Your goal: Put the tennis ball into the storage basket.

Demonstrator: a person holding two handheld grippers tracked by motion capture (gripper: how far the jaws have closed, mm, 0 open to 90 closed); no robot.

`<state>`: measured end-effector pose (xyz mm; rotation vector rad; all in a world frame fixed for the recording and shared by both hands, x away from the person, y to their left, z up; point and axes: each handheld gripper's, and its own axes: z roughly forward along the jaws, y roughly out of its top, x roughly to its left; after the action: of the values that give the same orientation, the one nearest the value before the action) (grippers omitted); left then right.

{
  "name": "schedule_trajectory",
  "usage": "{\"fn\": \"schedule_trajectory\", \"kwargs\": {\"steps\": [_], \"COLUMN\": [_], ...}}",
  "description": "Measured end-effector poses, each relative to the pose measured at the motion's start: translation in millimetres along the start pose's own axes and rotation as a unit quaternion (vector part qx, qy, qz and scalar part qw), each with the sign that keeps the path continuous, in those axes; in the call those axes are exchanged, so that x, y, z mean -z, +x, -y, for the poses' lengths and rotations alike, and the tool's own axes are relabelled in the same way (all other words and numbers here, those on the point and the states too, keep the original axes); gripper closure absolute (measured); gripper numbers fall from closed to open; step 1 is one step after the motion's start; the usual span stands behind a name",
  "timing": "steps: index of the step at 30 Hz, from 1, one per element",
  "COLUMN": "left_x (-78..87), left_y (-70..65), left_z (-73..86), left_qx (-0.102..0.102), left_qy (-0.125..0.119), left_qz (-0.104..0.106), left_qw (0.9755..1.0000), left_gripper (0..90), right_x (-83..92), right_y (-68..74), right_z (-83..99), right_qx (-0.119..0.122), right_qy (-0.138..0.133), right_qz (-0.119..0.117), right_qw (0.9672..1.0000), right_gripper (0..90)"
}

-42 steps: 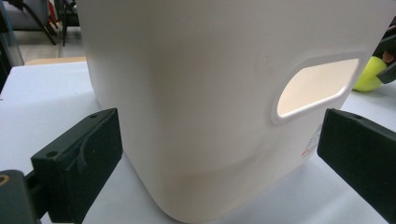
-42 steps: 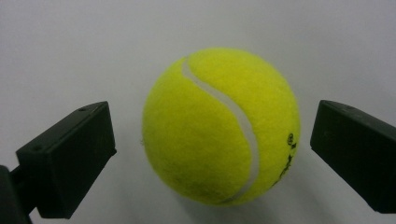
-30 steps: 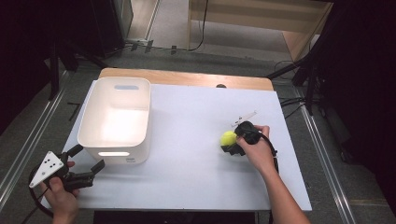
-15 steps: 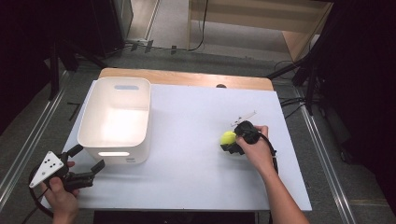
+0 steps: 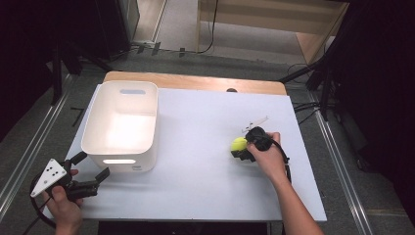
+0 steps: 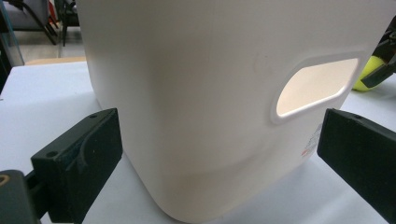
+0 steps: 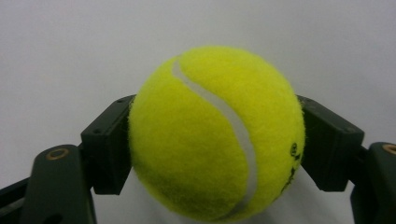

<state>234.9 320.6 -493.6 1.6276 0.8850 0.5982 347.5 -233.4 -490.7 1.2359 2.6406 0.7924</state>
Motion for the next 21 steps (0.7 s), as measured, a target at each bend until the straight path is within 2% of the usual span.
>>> {"fn": "schedule_trajectory", "kwargs": {"steps": [21], "left_x": [-0.3], "left_y": [-0.3], "left_z": [0.0], "left_qx": [0.001], "left_qy": [0.000], "left_qz": [-0.001], "left_qw": [1.0000], "left_gripper": [0.2], "right_x": [3.2], "right_y": [0.2], "right_z": [-1.4], "right_qx": [0.012], "right_qy": [0.003], "right_qz": [-0.007], "right_qw": [0.9999], "right_gripper": [23.8]}}
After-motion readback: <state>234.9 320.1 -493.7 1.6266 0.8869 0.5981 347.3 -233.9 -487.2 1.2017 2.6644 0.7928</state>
